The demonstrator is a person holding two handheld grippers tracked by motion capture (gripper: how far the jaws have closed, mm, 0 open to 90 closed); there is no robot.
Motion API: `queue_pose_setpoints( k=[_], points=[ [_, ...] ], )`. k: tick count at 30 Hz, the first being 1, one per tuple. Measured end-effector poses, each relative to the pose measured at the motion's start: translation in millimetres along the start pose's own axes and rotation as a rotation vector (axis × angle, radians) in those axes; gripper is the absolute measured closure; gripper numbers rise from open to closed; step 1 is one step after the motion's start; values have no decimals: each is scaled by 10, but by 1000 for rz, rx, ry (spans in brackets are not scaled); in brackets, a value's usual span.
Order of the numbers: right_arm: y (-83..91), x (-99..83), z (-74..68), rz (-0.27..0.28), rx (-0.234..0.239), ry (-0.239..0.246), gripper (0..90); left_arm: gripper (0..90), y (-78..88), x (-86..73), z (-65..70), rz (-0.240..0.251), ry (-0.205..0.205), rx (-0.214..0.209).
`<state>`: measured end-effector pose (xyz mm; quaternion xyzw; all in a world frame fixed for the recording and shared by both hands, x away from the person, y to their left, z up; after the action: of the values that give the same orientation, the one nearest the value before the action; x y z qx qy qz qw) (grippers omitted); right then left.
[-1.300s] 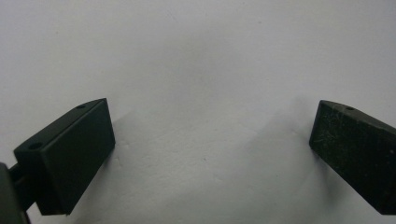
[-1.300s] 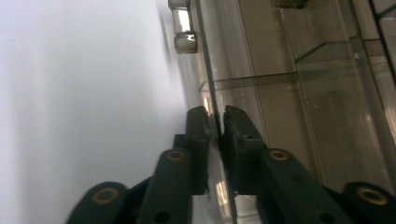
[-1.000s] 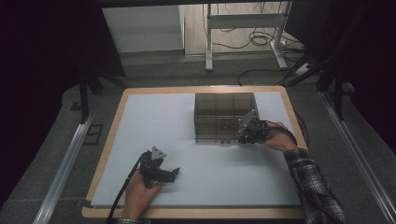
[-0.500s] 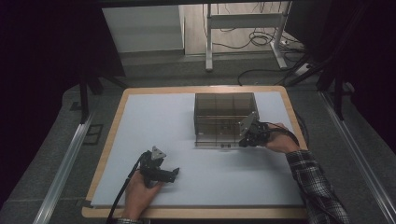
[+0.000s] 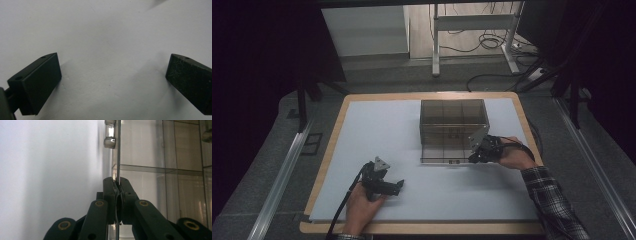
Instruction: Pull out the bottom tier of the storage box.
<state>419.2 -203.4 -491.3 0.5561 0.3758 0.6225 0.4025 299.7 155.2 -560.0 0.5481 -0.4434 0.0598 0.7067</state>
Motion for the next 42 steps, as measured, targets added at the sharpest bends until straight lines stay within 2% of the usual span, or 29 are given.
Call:
queue_pose_setpoints(
  k=[7,18,22,23,24,33,34,35,42],
  points=[
    [-8,-12,-96,8,-4,-1,857,0,0,0,0,0,0,0],
    [-76,-68,-146,6,-10,10,856,0,0,0,0,0,1,0],
    [-26,-61,-148,42,-22,7,804,0,0,0,0,0,0,0],
    [-32,-58,-153,49,-12,5,789,0,0,0,0,0,0,1],
    [-26,-50,-161,41,-28,8,782,0,0,0,0,0,0,0],
    [-36,-35,-183,50,-54,-6,697,0,0,0,0,0,0,0],
    [-42,-34,-183,63,-41,-10,691,0,0,0,0,0,0,0],
    [-24,-33,-188,60,-58,-11,686,0,0,0,0,0,0,0],
    [3,-20,-229,82,-68,-30,628,0,0,0,1,0,1,0]
  ],
)
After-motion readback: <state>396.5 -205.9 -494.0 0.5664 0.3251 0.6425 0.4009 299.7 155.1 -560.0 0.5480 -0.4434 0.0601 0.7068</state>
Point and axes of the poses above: each handheld gripper's, and its own axes: y roughly backward along the jaws, x roughly out of its top, z roughly to its right, the point moved 1 cm from there along -y, roughly forward along the jaws, and after that the axes turned 4 degrees about -y, right-handed, at the moved point
